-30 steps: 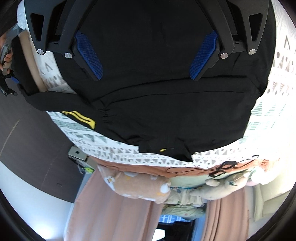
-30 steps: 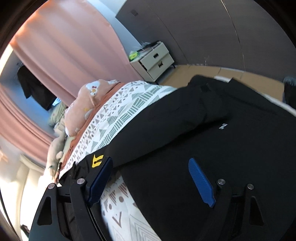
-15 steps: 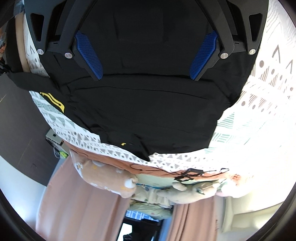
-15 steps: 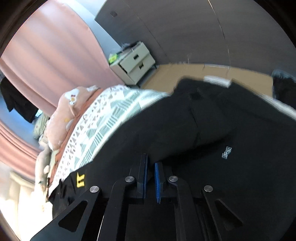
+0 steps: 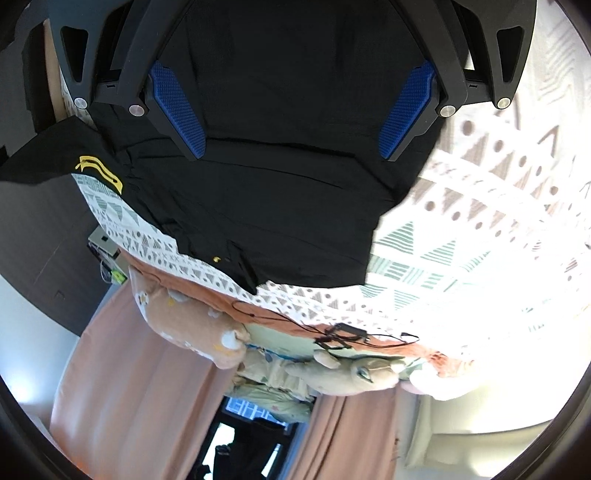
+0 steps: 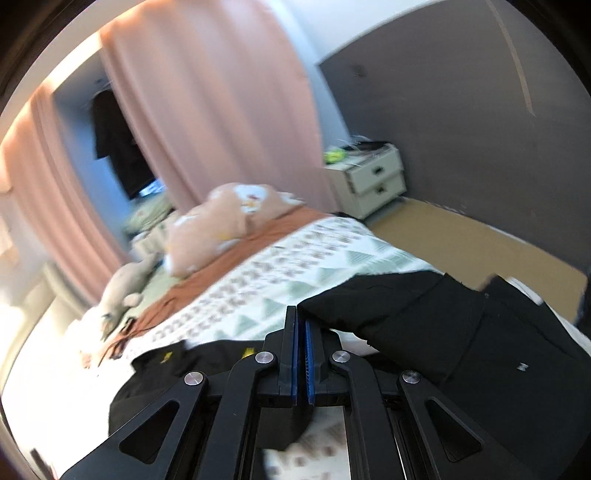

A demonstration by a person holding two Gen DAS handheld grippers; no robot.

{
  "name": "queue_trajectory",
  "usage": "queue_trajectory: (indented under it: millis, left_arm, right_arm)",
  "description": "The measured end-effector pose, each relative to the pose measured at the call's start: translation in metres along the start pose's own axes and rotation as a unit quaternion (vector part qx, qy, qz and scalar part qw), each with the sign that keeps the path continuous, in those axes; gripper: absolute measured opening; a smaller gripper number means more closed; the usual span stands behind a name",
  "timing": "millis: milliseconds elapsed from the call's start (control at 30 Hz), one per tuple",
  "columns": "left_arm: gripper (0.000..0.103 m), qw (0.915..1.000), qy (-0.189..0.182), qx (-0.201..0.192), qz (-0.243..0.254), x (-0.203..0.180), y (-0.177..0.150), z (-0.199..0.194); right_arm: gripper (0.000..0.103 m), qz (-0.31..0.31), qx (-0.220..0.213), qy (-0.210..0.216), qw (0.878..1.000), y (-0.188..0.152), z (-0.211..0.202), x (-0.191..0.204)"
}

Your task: Fold large clothes

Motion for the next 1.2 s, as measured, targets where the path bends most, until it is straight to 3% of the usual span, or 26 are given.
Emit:
queue_trajectory:
  millis: [300, 567, 867, 1200]
  left_arm:
    - [0.095, 0.9995, 0.020, -0.018, -0.019, 0.071, 0.016, -0.054]
    - [0.095, 0.9972, 0.039, -0.041, -0.050, 0.145, 0.028, -0.098]
    - [0.095, 0.9938, 0.054, -0.053, -0.081, 0.208, 0.022, -0.123]
    - [0.095, 0.9945, 0.053, -0.033, -0.084, 0.231, 0.009, -0.098]
  right_arm:
    - [0.004, -0.056, -0.003, 0.057, 0.997, 0.015, 0.003, 0.140]
    - [0.004, -0.090, 0.014, 0.097, 0.991, -0.003, 0.011, 0.242]
    - [0.004, -0.108, 0.047, 0.133, 0.984, -0.039, 0.041, 0.320]
    - [0.004, -0.133, 0.098, 0.156, 0.974, -0.090, 0.101, 0.381]
Point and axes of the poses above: each gripper's, at about its wrist camera, not at the fingertips, and z roughly the way its jaws point, x to its left, y to its top, the point moved 1 cm from there along z, roughly the way its jaws point, and after that the axes turned 7 degrees about -z, right-handed, at the moved point
